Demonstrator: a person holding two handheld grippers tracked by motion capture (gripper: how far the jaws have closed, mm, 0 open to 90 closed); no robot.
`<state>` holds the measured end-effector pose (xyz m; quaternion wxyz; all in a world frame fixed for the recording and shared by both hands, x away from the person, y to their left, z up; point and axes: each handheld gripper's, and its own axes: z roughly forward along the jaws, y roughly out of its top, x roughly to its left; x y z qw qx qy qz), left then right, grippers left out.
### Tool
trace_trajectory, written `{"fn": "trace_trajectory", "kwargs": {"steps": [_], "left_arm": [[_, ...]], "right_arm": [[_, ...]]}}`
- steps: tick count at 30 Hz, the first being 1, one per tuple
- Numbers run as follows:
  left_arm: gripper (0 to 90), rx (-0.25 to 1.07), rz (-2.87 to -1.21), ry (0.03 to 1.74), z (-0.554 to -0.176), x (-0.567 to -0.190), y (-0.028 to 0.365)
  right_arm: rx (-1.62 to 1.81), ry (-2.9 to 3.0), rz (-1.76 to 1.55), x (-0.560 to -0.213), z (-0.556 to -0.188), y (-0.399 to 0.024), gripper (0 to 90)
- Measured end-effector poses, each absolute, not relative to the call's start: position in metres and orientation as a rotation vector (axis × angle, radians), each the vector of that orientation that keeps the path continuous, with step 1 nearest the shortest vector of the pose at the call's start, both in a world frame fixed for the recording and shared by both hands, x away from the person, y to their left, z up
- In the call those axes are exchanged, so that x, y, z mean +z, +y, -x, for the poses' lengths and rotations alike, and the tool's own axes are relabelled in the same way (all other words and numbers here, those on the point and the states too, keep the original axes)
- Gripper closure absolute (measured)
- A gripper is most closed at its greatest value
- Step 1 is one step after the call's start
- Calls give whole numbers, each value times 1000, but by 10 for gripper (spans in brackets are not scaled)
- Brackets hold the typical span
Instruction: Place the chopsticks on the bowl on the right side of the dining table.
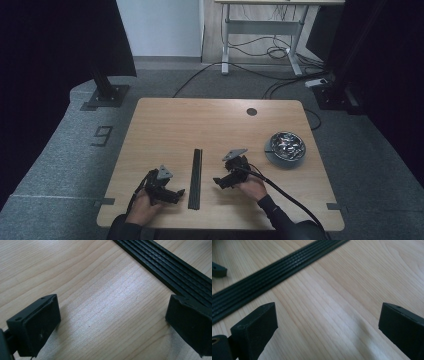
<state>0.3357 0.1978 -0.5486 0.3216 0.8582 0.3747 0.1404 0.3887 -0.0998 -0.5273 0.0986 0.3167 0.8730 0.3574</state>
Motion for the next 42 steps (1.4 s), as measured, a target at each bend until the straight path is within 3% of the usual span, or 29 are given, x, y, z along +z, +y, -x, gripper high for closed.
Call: {"fn": "trace_trajectory", "kwargs": {"steps": [42], "left_arm": [[0, 369, -2254, 985, -336, -549, 198]], "right_arm": [[948, 2566, -938, -541, -415, -34, 24]]}}
